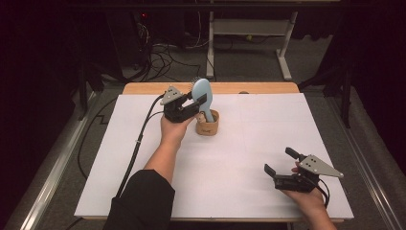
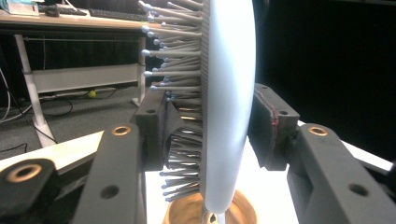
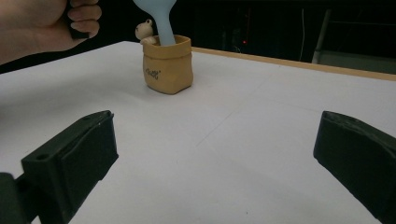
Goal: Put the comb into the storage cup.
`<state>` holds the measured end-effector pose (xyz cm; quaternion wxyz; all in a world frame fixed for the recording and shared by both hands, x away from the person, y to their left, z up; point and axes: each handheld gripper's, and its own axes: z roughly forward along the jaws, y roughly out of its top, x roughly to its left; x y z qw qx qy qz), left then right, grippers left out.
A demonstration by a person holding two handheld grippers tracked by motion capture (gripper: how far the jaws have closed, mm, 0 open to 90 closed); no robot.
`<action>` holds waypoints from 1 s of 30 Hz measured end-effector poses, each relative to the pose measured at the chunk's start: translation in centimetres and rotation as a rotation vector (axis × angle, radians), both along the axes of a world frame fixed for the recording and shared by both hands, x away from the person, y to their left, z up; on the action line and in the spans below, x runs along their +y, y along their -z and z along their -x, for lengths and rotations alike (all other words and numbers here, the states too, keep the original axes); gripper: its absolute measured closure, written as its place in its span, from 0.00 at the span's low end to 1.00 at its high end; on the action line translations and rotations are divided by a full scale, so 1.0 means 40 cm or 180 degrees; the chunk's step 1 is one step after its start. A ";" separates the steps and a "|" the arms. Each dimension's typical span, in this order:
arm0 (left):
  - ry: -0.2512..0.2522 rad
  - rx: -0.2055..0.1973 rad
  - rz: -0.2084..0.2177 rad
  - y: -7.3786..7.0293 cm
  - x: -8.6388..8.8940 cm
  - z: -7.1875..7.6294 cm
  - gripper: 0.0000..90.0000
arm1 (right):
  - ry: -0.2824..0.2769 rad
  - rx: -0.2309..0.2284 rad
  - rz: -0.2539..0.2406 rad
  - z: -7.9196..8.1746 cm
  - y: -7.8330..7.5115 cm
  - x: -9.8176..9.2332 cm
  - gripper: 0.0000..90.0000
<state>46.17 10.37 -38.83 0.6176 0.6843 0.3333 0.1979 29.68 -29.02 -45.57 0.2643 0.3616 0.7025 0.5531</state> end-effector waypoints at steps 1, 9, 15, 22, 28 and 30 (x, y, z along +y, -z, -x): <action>-0.0005 0.0004 0.0002 0.000 0.001 0.000 0.59 | -0.0007 0.0003 0.0006 0.000 0.000 0.000 0.00; -0.0052 0.0041 -0.0007 -0.002 0.008 -0.004 0.57 | -0.0006 0.0009 0.0005 0.000 0.000 0.001 0.00; -0.0088 0.0058 -0.0032 -0.002 0.017 -0.005 0.55 | -0.0007 0.0011 0.0005 0.000 0.000 0.001 0.00; -0.0114 0.0068 -0.0080 -0.002 0.024 -0.004 0.54 | -0.0010 0.0011 0.0013 0.000 0.001 0.002 0.00; -0.0134 0.0072 -0.0072 0.002 0.036 -0.005 0.53 | -0.0014 0.0019 0.0016 0.000 0.001 0.002 0.00; -0.0146 0.0085 -0.0061 0.006 0.041 -0.006 0.52 | -0.0016 0.0018 0.0023 0.000 0.001 0.003 0.00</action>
